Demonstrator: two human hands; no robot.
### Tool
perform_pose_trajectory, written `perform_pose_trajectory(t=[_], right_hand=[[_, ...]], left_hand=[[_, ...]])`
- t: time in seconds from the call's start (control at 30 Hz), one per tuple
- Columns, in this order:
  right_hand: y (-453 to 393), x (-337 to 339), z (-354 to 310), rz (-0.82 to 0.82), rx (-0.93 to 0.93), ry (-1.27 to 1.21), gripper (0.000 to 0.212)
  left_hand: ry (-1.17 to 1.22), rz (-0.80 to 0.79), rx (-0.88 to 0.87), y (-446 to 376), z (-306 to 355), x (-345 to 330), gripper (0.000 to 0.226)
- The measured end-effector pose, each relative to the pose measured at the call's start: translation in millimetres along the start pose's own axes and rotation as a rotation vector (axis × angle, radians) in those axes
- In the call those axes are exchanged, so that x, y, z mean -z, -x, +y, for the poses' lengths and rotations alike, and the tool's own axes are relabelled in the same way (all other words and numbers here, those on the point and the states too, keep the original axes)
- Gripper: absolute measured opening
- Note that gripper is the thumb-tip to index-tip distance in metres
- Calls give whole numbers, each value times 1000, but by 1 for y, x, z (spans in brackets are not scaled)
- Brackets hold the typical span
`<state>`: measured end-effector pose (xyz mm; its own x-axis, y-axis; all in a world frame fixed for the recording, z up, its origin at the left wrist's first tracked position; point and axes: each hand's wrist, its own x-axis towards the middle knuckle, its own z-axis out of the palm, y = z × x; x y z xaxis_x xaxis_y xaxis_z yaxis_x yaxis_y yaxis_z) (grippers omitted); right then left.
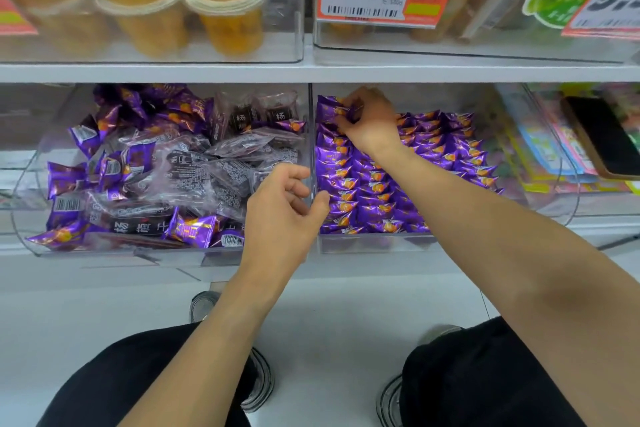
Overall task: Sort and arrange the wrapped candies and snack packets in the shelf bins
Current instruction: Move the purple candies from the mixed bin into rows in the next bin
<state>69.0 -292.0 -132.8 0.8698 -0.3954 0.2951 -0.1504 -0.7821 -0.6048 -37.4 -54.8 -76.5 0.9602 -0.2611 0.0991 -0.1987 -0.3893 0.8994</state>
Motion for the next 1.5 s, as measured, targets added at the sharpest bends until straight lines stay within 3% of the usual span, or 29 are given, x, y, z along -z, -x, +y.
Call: perform_pose_trajectory(t=[0.37, 0.57, 0.7, 0.9, 1.03, 1.13, 1.23, 1.33, 1.5], right_hand=[[-3, 3, 1, -49, 8, -10, 14], [5, 18, -7, 62, -51, -102, 21], [37, 34, -41, 121, -50, -295, 19], [91, 47, -99, 91, 11, -511, 16], [103, 50, -143, -16, 211, -512, 14], [93, 29, -183, -187, 369, -410, 15], [69, -13, -216, -457, 325, -268, 34], [38, -53, -232, -540, 280, -117, 55], [14, -93, -232, -621, 286, -108, 71]], left_hand=[[-3, -54, -4, 0, -1, 7, 29], [-1, -102, 8, -3, -2, 12, 30], [-1, -128, 29, -7, 0, 21, 23], [-79, -44, -16, -13, 5, 57, 9], [-258, 87, -85, -40, -15, 112, 8], [-560, 258, -50, -70, -45, 155, 28], [-704, 281, 69, -82, -76, 181, 47], [-700, 204, 87, -79, -90, 186, 54], [-674, 155, 39, -84, -95, 186, 23]])
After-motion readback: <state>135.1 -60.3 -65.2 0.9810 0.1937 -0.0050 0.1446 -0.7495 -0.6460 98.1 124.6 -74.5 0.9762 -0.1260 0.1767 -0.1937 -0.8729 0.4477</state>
